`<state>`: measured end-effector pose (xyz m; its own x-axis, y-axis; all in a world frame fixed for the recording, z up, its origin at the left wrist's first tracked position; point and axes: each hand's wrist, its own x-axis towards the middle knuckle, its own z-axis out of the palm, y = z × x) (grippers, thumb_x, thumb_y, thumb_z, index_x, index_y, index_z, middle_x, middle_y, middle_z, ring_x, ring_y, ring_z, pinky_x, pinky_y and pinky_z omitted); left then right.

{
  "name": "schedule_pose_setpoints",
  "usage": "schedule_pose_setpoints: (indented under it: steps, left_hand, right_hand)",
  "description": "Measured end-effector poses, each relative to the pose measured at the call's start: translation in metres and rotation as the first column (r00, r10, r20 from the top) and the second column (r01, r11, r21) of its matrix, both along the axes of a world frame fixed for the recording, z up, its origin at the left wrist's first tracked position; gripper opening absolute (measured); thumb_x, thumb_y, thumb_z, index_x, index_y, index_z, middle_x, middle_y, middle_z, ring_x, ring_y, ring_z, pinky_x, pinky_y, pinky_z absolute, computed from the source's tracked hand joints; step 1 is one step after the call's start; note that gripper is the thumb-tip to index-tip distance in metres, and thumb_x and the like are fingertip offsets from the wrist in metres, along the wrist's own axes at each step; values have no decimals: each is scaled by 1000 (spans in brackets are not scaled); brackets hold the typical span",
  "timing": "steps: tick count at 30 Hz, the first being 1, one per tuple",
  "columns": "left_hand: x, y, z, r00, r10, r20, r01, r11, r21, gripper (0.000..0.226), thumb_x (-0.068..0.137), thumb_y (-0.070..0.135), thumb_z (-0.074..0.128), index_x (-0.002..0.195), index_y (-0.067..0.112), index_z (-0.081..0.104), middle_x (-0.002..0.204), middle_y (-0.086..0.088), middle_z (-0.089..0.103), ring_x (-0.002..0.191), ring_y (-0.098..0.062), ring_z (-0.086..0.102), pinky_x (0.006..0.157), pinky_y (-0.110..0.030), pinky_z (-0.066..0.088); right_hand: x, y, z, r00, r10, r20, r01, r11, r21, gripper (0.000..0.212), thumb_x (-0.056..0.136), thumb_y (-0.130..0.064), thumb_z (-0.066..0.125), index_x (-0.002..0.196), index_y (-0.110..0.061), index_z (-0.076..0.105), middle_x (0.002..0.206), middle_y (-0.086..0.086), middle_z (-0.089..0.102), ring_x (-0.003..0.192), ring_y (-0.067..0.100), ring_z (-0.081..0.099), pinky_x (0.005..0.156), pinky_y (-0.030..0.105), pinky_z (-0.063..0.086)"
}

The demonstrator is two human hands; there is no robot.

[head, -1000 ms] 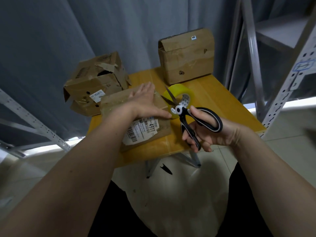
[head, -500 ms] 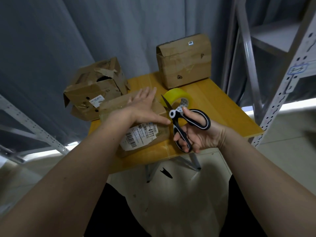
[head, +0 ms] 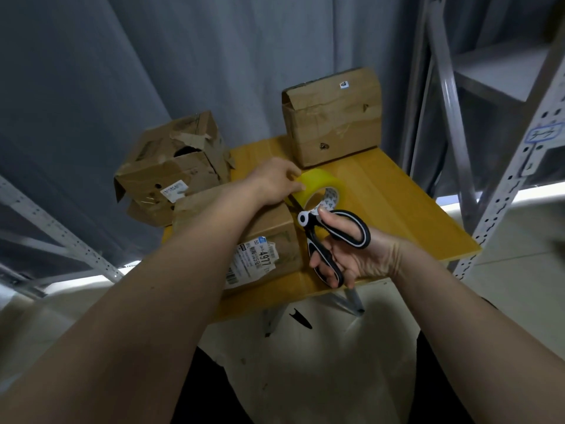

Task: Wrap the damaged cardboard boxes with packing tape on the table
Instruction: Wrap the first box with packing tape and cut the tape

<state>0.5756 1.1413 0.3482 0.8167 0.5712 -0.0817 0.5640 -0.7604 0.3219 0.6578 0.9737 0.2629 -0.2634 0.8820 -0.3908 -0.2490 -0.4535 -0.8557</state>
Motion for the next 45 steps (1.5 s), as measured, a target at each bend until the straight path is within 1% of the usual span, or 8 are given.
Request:
schedule_pose_setpoints:
  steps: [6, 11, 14, 17, 23, 27, 36, 45]
  left_hand:
    - [10, 16, 8, 995, -55, -87, 48, 996, -79, 45, 88, 29, 70, 131, 27, 60, 135, -4, 58, 119, -17, 54, 88, -23, 35]
    - [16, 26, 15, 931, -128, -342, 107, 991, -81, 50, 94, 39, 59, 141, 25, 49, 149, -2, 45, 136, -23, 40, 110, -35, 28]
    - [21, 30, 23, 827, -159, -540, 164, 986, -38, 57, 95, 48, 52, 146, 24, 43, 153, 1, 39, 140, -22, 34, 114, -37, 22]
    - [24, 35, 24, 758, -164, -631, 161, 985, -62, 62, 91, 50, 56, 146, 24, 43, 152, 2, 40, 138, -22, 38, 116, -38, 25]
    - [28, 40, 22, 796, -188, -576, 121, 981, -154, 65, 82, 54, 65, 139, 25, 52, 143, 1, 51, 131, -22, 47, 114, -45, 32]
    - [28, 43, 13, 862, -181, -474, 62, 965, -255, 61, 84, 51, 66, 135, 19, 55, 136, -5, 57, 128, -26, 50, 113, -47, 34]
    - [29, 42, 6, 907, -143, -395, -14, 929, -369, 66, 85, 43, 67, 142, 16, 48, 144, -11, 50, 135, -30, 43, 115, -49, 31]
    - [29, 36, 8, 919, -114, -378, -44, 923, -383, 64, 87, 41, 66, 143, 17, 47, 143, -9, 51, 131, -29, 47, 113, -48, 35]
  right_hand:
    - [0, 0, 1, 998, -34, 56, 34, 999, 0, 83, 80, -78, 31, 89, -2, 61, 63, 8, 58, 55, 20, 64, 39, 23, 51]
    - [-2, 0, 1, 992, -86, 91, 85, 996, 11, 76, 79, -75, 35, 81, -3, 59, 58, 8, 56, 49, 20, 62, 35, 21, 48]
    - [-2, -1, -1, 989, -116, 89, 115, 993, 26, 70, 81, -70, 41, 77, -2, 58, 56, 10, 54, 46, 19, 60, 32, 19, 44]
    - [-3, -1, -3, 982, -140, 127, 137, 990, 32, 67, 81, -69, 45, 76, -3, 55, 56, 10, 51, 43, 19, 56, 30, 17, 37]
    - [4, -3, -1, 983, -87, 161, 83, 996, 32, 71, 82, -73, 40, 76, -5, 56, 58, 12, 48, 47, 21, 52, 32, 17, 36]
    - [12, -4, 4, 993, 0, 114, -1, 1000, 5, 75, 83, -76, 32, 81, -5, 57, 64, 13, 49, 54, 22, 56, 38, 22, 47]
    - [22, -4, 5, 993, 92, 68, -89, 995, -56, 85, 74, -79, 34, 95, -1, 59, 72, 14, 54, 65, 28, 61, 59, 39, 59]
    - [25, 2, 11, 996, 56, 62, -55, 998, -14, 81, 85, -73, 26, 90, 1, 58, 68, 15, 54, 58, 24, 62, 48, 32, 58]
